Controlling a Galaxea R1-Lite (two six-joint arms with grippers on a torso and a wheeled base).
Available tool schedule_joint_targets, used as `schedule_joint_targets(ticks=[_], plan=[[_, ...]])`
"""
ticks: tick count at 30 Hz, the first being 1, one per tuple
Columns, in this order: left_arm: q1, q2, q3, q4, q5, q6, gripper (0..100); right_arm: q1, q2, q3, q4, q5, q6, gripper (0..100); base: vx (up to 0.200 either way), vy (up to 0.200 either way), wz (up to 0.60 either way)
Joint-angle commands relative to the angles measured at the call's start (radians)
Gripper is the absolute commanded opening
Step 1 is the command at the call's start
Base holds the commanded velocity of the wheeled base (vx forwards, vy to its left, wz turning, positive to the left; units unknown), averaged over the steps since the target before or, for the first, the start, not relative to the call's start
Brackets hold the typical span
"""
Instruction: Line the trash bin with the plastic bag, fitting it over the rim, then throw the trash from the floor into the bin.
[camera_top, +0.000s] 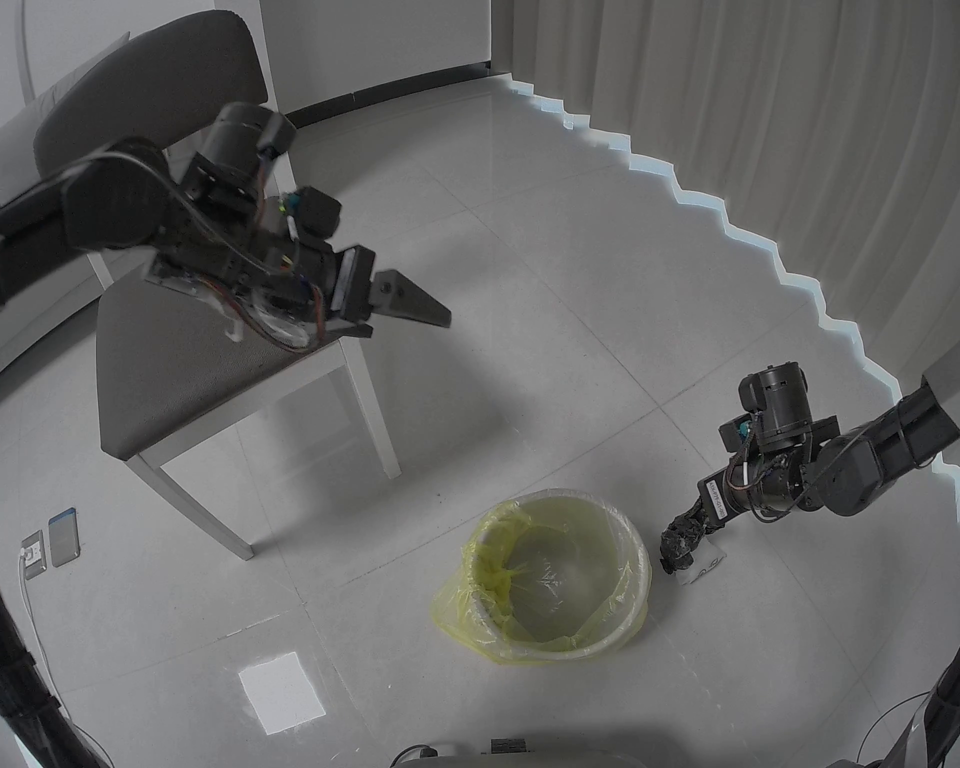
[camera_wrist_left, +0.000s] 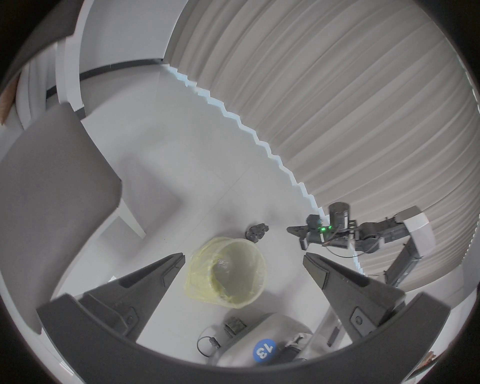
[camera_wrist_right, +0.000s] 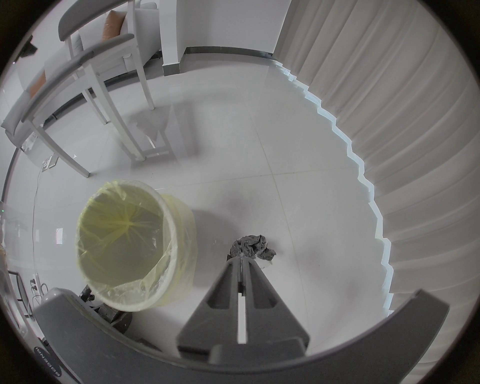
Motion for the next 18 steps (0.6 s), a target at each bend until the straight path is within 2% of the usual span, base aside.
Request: schedule_joint_targets(ticks=[1, 2, 3, 4, 5, 12, 16, 18], plan=[[-0.038, -0.175, 0.0, 0.285, 0.021, -0.021, 100, 0.011, -0.152, 0.114, 0.002, 0.0, 0.002, 0, 0.0, 0.0, 0.0], [-0.044, -0.167, 0.0, 0.464, 0.032, -0.008, 100, 0.011, -0.161, 0.126, 0.002, 0.0, 0.001, 0, 0.0, 0.0, 0.0], [-0.044, -0.167, 0.0, 0.464, 0.032, -0.008, 100, 0.011, -0.161, 0.126, 0.002, 0.0, 0.001, 0, 0.0, 0.0, 0.0], [-0.079, -0.138, 0.0, 0.742, 0.039, 0.042, 100, 0.011, -0.166, 0.141, 0.0, 0.0, 0.005, 0, 0.0, 0.0, 0.0], [-0.095, -0.127, 0.0, 0.783, 0.043, 0.042, 100, 0.011, -0.166, 0.149, 0.0, 0.0, 0.008, 0, 0.0, 0.0, 0.0], [-0.107, -0.144, 0.0, 0.808, 0.046, 0.032, 100, 0.008, -0.164, 0.2, -0.01, 0.001, 0.011, 0, 0.0, 0.0, 0.0], [-0.139, -0.295, 0.0, 0.801, 0.043, 0.056, 100, 0.01, -0.164, 0.192, -0.006, 0.003, 0.011, 0, 0.0, 0.0, 0.0], [-0.13, -0.379, 0.0, 0.805, 0.043, 0.074, 100, 0.018, -0.158, 0.187, -0.006, 0.003, 0.01, 0, 0.0, 0.0, 0.0]])
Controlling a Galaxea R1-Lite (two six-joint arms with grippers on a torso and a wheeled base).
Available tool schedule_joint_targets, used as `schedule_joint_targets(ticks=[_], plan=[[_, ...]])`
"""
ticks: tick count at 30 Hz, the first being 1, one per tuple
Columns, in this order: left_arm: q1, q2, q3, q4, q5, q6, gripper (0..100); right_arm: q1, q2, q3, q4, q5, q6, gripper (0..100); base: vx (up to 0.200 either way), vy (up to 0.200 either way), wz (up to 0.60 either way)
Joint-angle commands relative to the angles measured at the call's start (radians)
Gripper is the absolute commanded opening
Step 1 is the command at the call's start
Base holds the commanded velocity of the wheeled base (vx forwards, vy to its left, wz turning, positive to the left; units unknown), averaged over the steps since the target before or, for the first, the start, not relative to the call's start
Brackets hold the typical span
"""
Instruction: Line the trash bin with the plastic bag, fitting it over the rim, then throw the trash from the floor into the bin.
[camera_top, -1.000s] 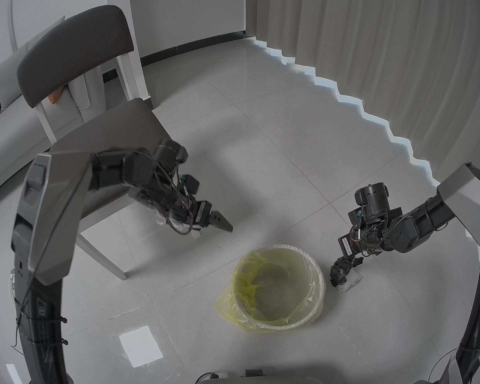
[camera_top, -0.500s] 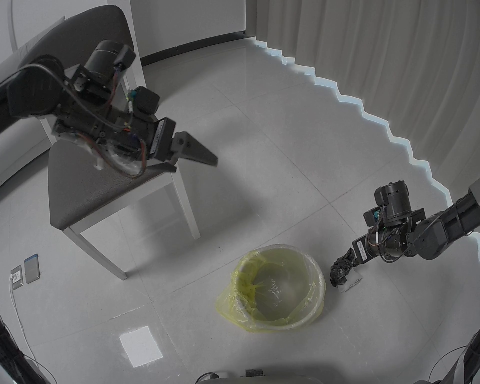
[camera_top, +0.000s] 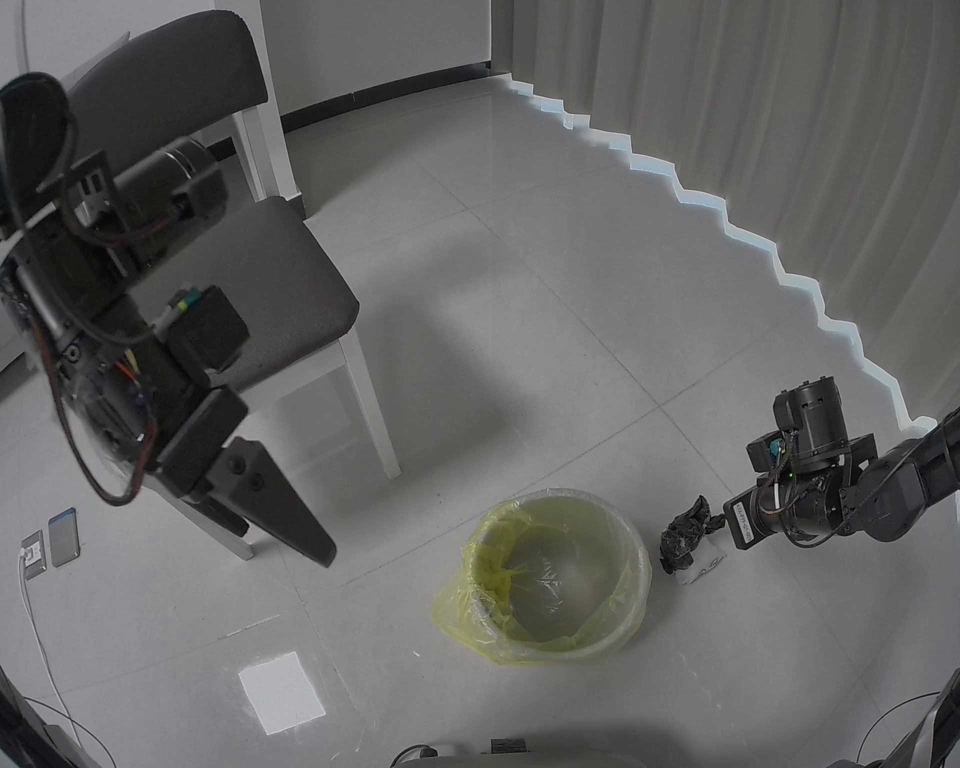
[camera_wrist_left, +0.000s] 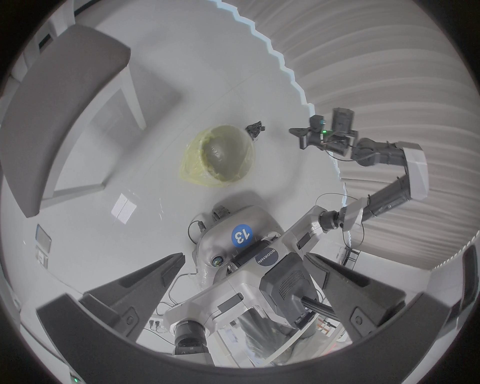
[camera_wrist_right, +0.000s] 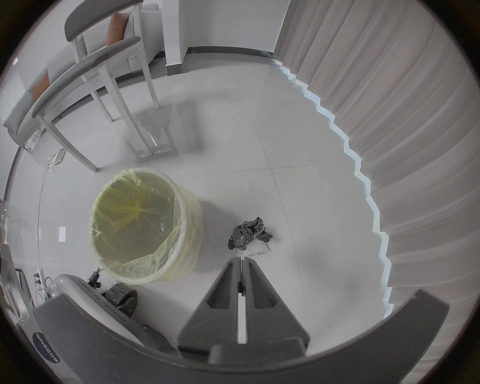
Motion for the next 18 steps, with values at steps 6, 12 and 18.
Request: schedule_joint_targets(ticks=[6, 12, 18], plan=[[0.01, -0.39, 0.0, 0.01, 0.002, 0.086, 100, 0.039, -0.02, 0.019, 0.004, -0.005, 0.001, 0, 0.0, 0.0, 0.0], [0.024, -0.588, 0.0, -0.223, 0.007, 0.087, 100, 0.039, -0.096, 0.065, 0.007, -0.006, -0.007, 0, 0.0, 0.0, 0.0], [0.012, -0.583, 0.0, -0.474, 0.137, 0.096, 100, 0.064, -0.118, 0.081, 0.007, -0.006, -0.005, 0, 0.0, 0.0, 0.0]])
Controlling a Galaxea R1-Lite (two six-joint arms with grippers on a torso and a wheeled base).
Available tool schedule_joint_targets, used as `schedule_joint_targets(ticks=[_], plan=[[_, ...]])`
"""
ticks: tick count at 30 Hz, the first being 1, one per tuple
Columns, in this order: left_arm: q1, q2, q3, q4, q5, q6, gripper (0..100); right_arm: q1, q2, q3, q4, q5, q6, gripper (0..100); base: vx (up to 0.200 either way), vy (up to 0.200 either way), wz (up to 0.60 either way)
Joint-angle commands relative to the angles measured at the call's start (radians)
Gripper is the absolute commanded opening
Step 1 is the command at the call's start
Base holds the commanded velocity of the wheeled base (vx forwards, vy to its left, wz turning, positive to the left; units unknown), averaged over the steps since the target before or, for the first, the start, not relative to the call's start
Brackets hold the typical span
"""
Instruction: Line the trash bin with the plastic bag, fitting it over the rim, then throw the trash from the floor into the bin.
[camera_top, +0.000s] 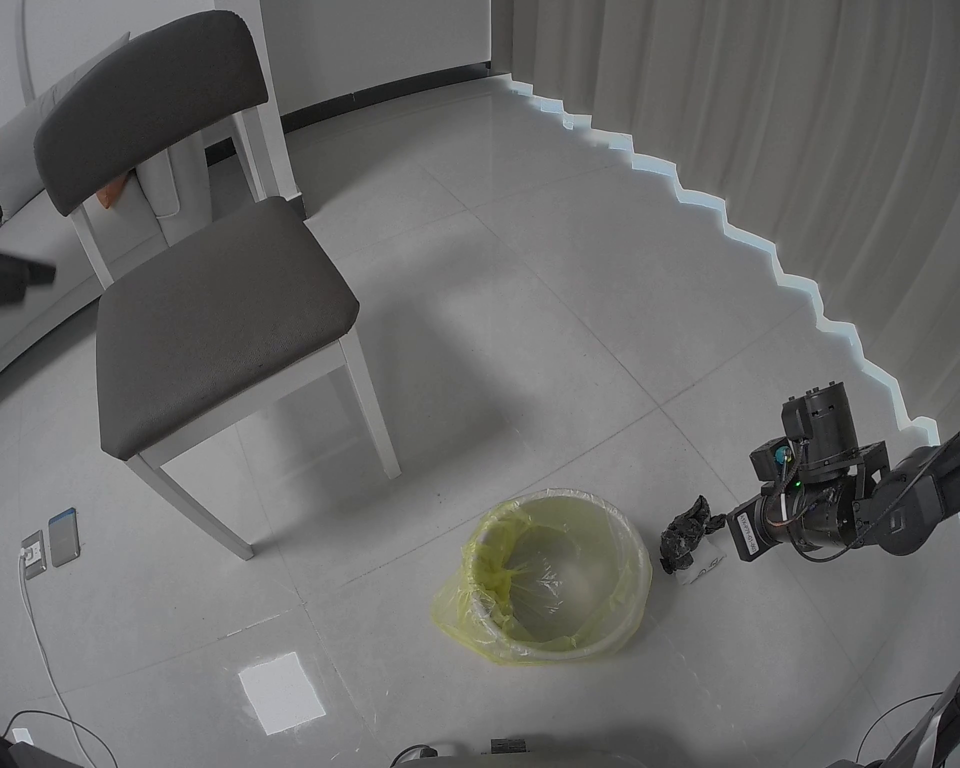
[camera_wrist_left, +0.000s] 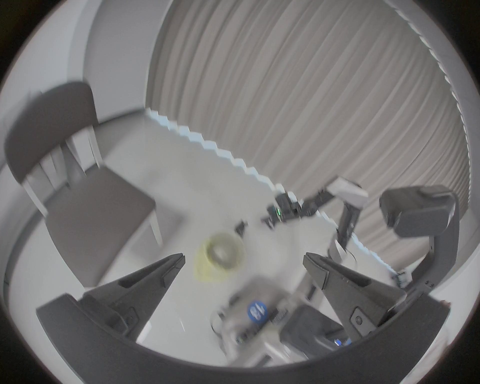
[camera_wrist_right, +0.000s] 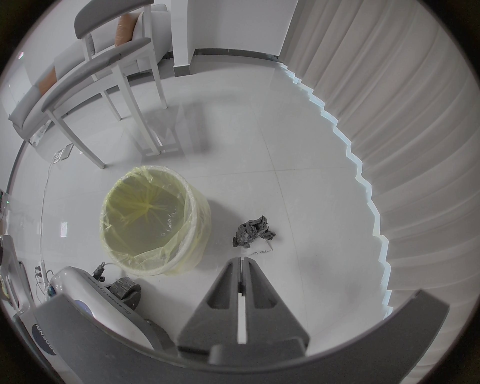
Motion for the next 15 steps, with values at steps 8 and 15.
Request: schedule_joint_targets(ticks=[8, 15], plan=[[-0.022, -0.144, 0.0, -0.321, 0.05, 0.011, 100, 0.043, -0.079, 0.063, -0.002, -0.002, 0.006, 0, 0.0, 0.0, 0.0], [-0.049, -0.278, 0.0, -0.313, 0.088, 0.012, 100, 0.066, -0.064, 0.071, -0.011, -0.004, 0.005, 0, 0.0, 0.0, 0.0]])
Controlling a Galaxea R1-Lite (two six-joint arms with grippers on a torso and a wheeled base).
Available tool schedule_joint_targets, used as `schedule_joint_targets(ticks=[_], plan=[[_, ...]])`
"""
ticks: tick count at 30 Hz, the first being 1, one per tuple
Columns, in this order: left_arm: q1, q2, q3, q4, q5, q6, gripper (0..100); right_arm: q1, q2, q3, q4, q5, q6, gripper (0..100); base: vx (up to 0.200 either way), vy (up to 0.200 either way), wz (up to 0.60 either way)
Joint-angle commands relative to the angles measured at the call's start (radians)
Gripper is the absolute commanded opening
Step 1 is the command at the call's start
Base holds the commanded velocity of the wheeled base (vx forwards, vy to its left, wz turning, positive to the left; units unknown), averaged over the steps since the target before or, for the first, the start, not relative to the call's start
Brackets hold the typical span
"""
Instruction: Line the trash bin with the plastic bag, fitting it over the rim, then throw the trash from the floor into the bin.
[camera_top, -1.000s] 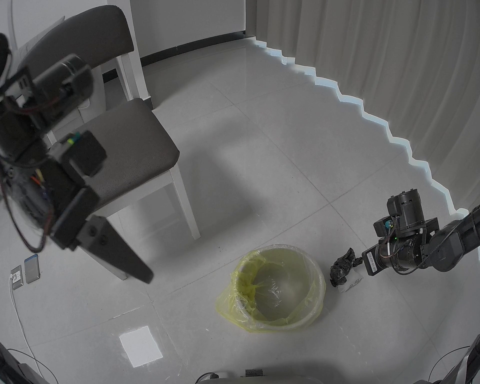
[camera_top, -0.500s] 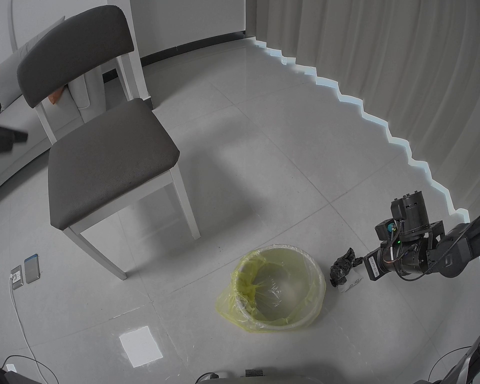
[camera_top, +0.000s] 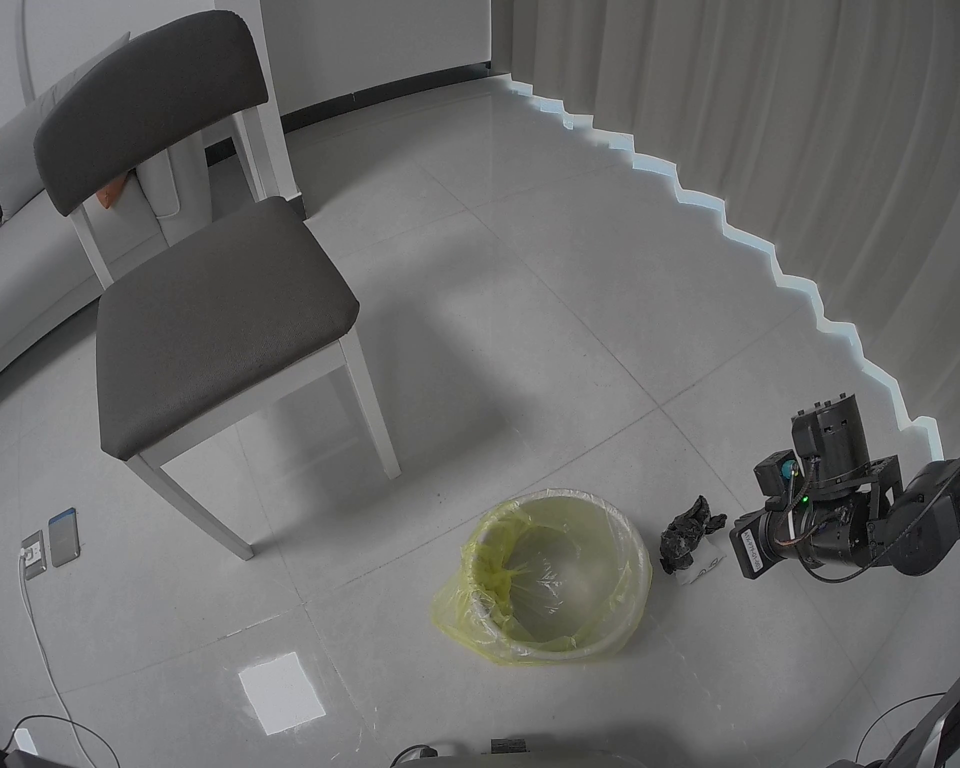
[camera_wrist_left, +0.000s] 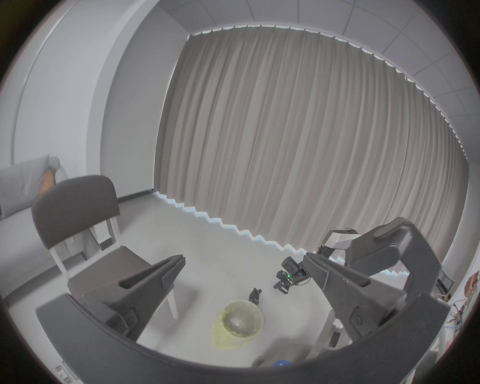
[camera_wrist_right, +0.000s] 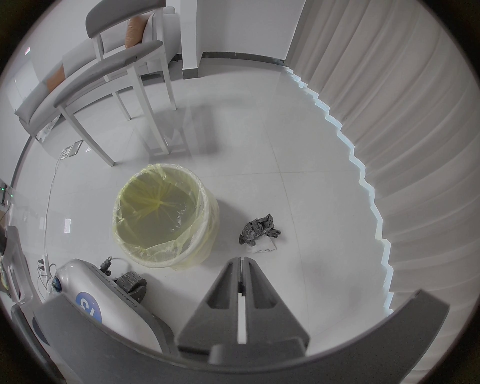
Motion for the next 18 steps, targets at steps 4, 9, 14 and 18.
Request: schedule_joint_targets(ticks=[4, 9, 14, 18], plan=[[-0.066, -0.152, 0.0, -0.066, 0.143, -0.001, 100, 0.025, 0.003, -0.005, -0.004, -0.003, 0.001, 0, 0.0, 0.0, 0.0], [-0.07, -0.235, 0.277, -0.67, 0.149, -0.053, 100, 0.007, 0.003, 0.004, -0.004, 0.0, 0.006, 0, 0.0, 0.0, 0.0], [-0.063, -0.195, 0.719, -1.093, 0.143, -0.091, 100, -0.053, 0.017, -0.005, -0.008, 0.008, 0.041, 0, 0.0, 0.0, 0.0], [-0.063, -0.131, 0.863, -1.098, 0.142, -0.122, 100, -0.12, 0.029, -0.001, -0.034, 0.04, 0.055, 0, 0.0, 0.0, 0.0]])
